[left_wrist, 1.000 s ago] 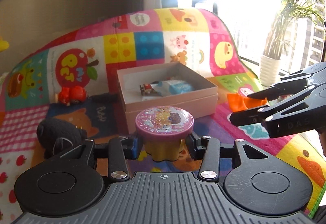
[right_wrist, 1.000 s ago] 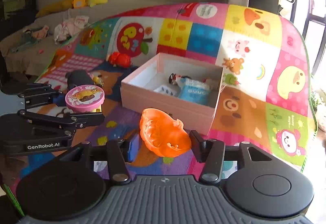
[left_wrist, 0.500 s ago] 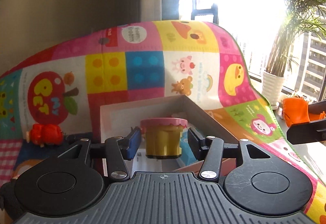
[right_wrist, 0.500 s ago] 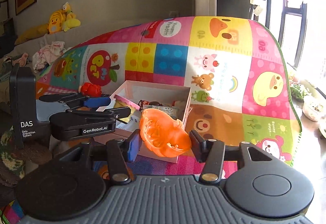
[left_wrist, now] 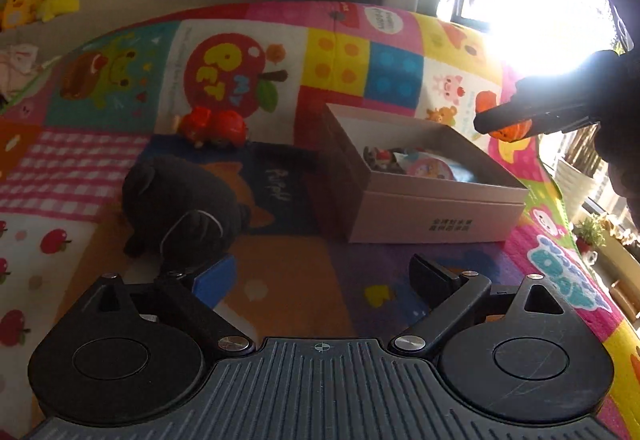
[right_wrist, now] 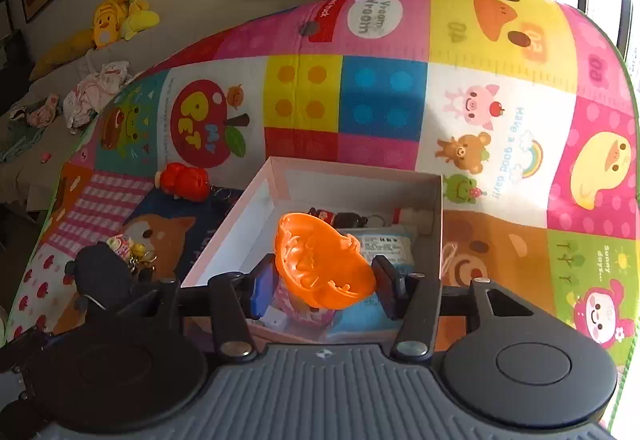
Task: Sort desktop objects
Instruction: 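Drop the stamp toy into the box with the left tool while the right drops the orange toy, then grasp the black plush bear with the right tool and lift it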
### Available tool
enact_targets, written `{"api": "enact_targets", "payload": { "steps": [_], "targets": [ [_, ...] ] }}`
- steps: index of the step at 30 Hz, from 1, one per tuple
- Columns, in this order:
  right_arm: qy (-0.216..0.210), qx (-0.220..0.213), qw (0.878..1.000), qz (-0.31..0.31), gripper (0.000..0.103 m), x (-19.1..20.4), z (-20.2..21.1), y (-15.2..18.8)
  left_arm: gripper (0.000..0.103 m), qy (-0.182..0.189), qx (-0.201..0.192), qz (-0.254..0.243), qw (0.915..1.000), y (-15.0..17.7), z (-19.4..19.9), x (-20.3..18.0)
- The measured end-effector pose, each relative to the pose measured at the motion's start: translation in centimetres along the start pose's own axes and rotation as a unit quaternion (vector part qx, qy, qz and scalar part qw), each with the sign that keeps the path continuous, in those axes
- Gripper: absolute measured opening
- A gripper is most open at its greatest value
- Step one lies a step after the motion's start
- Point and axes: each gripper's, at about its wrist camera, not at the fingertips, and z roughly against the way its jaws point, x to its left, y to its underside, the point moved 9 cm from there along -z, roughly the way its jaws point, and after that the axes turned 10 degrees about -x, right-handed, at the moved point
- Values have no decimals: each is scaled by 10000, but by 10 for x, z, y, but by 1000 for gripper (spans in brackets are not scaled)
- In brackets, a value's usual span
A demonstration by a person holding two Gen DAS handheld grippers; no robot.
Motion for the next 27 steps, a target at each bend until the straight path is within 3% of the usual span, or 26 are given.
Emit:
{"api": "enact_targets", "payload": {
  "steps": [2, 4, 10, 14, 18, 21, 24, 26, 27],
  "targets": [
    [26, -137, 9999, -1, 53, 9, -23, -20, 98, -228, -28, 140, 9996, -1, 2, 18],
    [92, -223, 9997, 80, 70, 20, -41, -32, 99, -455, -89, 209, 9987, -2, 5, 33],
    [-138, -66, 9974, 698, 70, 78, -65, -24, 101, -922, -201, 426, 9946, 1, 8, 62],
    [-697, 239, 9934, 878, 71, 130, -80, -11, 103, -765, -240, 535, 9953, 2, 8, 62],
    [-1674, 857, 9802, 622, 89, 187, -87, 12, 103, -663, -179, 697, 9952, 5, 6, 64],
    [-2048, 1155, 9680, 881, 89, 225, -87, 34, 103, -544, -102, 852, 9948, 8, 5, 66],
    [-2001, 1281, 9607, 1436, 89, 244, -91, 57, 103, -601, -15, 962, 9935, 10, 5, 70],
    [-1944, 1350, 9608, 1442, 80, 241, -94, 60, 103, -583, 89, 1007, 9932, 13, 3, 70],
    [-2048, 1436, 9584, 1376, 69, 238, -92, 60, 103, -509, 46, 970, 9940, 12, 5, 68]
  ]
}}
